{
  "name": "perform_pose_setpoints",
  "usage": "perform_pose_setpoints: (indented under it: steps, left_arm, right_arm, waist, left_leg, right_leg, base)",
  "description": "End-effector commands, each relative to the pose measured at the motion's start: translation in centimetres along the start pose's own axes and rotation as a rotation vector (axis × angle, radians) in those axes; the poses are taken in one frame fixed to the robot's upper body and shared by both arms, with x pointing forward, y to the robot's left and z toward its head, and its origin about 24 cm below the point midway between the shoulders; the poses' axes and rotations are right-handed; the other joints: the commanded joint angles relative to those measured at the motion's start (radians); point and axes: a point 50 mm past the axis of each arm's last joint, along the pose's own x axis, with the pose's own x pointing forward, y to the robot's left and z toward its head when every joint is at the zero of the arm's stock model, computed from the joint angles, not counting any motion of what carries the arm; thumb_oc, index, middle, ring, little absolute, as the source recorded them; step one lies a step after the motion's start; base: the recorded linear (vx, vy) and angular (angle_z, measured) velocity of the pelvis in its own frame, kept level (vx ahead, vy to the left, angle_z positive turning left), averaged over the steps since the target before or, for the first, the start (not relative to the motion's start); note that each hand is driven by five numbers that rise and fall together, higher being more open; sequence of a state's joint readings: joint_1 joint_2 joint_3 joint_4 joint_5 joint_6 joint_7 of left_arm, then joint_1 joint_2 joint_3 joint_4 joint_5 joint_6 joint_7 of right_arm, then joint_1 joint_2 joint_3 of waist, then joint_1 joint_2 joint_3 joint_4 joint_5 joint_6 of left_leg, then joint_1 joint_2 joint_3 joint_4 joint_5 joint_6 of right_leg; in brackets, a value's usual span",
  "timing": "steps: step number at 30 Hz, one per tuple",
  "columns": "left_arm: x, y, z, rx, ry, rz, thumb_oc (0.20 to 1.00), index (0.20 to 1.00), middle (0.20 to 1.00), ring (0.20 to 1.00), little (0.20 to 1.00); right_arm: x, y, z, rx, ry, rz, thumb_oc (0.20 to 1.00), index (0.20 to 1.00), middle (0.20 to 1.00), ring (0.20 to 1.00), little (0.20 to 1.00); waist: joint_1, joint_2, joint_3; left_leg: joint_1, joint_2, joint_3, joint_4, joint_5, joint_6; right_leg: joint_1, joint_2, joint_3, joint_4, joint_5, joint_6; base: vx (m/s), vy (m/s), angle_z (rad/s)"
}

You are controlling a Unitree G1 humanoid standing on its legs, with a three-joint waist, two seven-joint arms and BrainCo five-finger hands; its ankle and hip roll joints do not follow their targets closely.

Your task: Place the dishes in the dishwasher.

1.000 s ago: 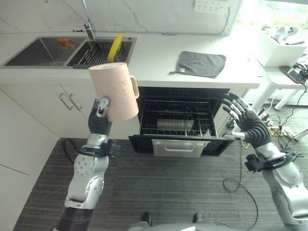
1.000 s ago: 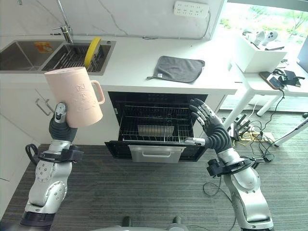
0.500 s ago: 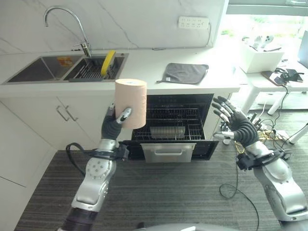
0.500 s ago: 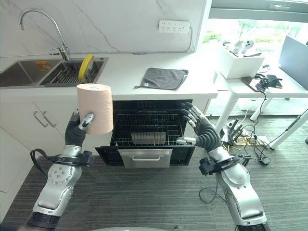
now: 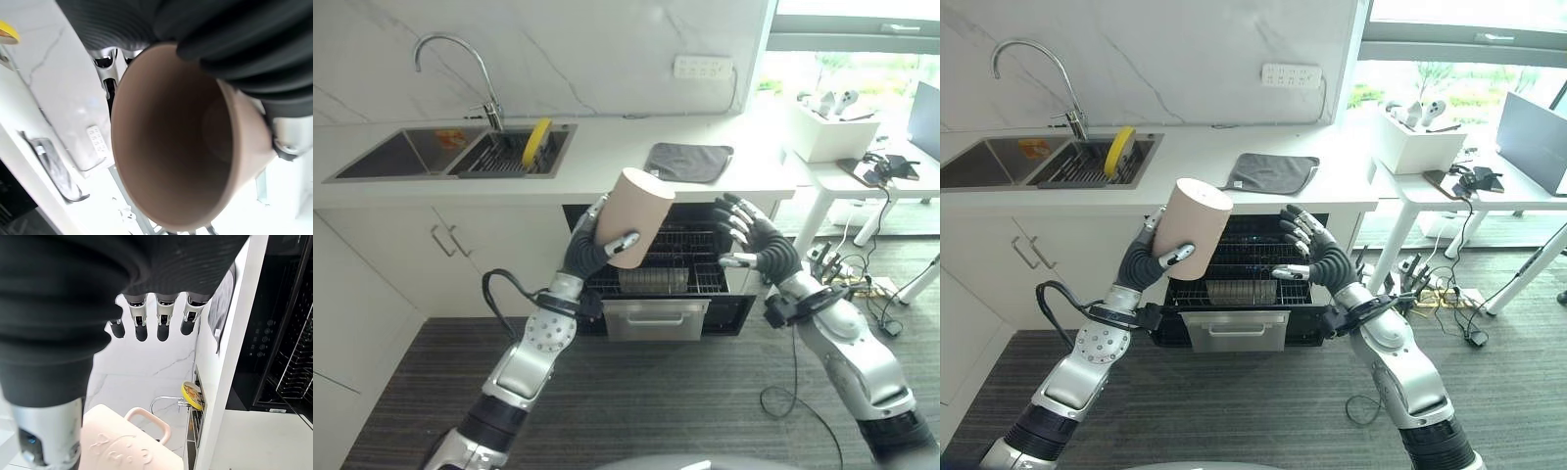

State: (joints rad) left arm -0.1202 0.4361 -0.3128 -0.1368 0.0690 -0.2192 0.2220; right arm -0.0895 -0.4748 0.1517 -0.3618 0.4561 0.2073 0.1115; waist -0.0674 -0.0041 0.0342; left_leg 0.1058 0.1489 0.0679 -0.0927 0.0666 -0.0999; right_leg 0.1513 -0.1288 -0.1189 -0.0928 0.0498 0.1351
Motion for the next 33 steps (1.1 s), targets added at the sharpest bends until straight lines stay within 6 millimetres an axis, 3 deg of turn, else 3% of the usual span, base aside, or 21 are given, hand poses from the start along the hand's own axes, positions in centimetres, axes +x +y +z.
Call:
perform_pose_setpoints:
  steps: [1, 19, 33]
  left_arm:
    - [2.4, 0.8, 1.8, 0.043, -0.145, 0.007, 0.2, 0.2, 0.2, 0.2, 0.2]
    - [3.2, -1.7, 3.5, 0.037, -0.233, -0.103, 0.2, 0.2, 0.2, 0.2, 0.2]
    - [3.6, -2.3, 4.4, 0.09, -0.293, -0.073, 0.2, 0.2, 0.2, 0.2, 0.2]
  right_arm:
    - [1.4, -0.2, 3.5, -0.009, -0.164, 0.003, 1.0, 1.0, 1.0, 1.0, 1.0]
    - [4.1, 2.8, 6.4, -0.02, -0.28, 0.121, 1.0, 1.0, 1.0, 1.0, 1.0]
    - [4.8, 3.9, 7.1, 0.01, -0.301, 0.138, 1.0, 1.0, 1.0, 1.0, 1.0]
  waist:
    - [0.025, -0.004, 0.012]
    - [0.046, -0.011, 0.007]
    - [0.053, -0.017, 0.005]
  left_leg:
    - [0.059, 0.047, 0.054, 0.005, -0.147, -0.006]
    - [0.061, 0.047, 0.054, 0.005, -0.151, -0.002]
    - [0.061, 0.047, 0.056, 0.005, -0.152, 0.0]
  right_leg:
    - [0.006, -0.062, -0.032, 0.005, -0.101, 0.043]
    - [0.013, -0.066, -0.042, 0.005, -0.104, 0.042]
    - [0.015, -0.069, -0.05, 0.005, -0.104, 0.042]
  base:
    - [0.0, 0.0, 0.0]
    - [0.0, 0.0, 0.0]
    - [0.0, 0.0, 0.0]
